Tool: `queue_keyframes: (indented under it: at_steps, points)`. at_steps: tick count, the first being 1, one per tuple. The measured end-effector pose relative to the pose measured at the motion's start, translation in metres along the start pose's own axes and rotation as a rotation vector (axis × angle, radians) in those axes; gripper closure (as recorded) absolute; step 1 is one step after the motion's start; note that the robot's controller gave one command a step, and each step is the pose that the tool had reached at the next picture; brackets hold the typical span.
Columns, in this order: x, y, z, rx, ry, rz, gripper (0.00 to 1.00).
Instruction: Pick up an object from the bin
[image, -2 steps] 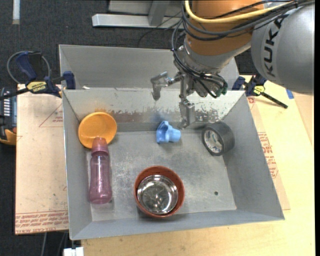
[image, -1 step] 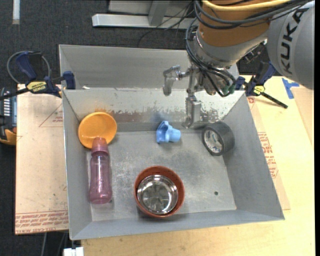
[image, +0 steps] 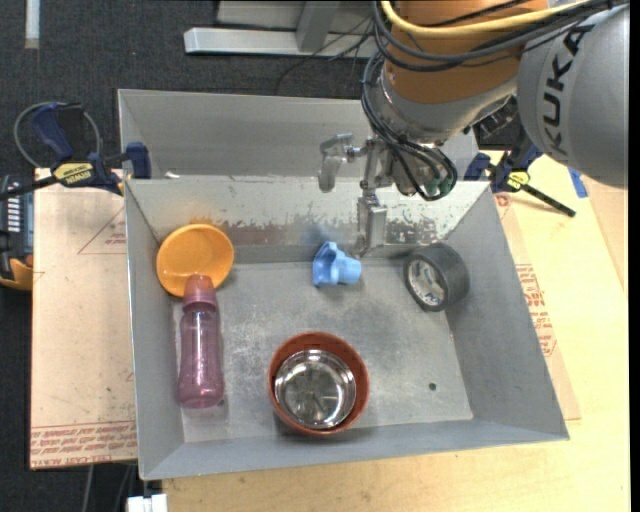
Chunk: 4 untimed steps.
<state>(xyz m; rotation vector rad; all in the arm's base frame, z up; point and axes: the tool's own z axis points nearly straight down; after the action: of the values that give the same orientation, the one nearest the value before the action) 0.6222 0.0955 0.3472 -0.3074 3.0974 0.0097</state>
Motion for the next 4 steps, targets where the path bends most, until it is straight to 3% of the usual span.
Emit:
queue_keyframes:
  at_steps: [1, 2, 3, 4]
  points:
    - [-0.006, 0.005, -0.043, -0.001, 0.007, -0.077, 0.0]
    - [-0.024, 0.003, 0.009, -0.001, 0.006, 0.135, 0.0]
    - [-0.022, 0.013, -0.015, -0.002, 0.004, -0.277, 0.0]
    - [-0.021, 0.006, 0.0, -0.001, 0.007, 0.098, 0.0]
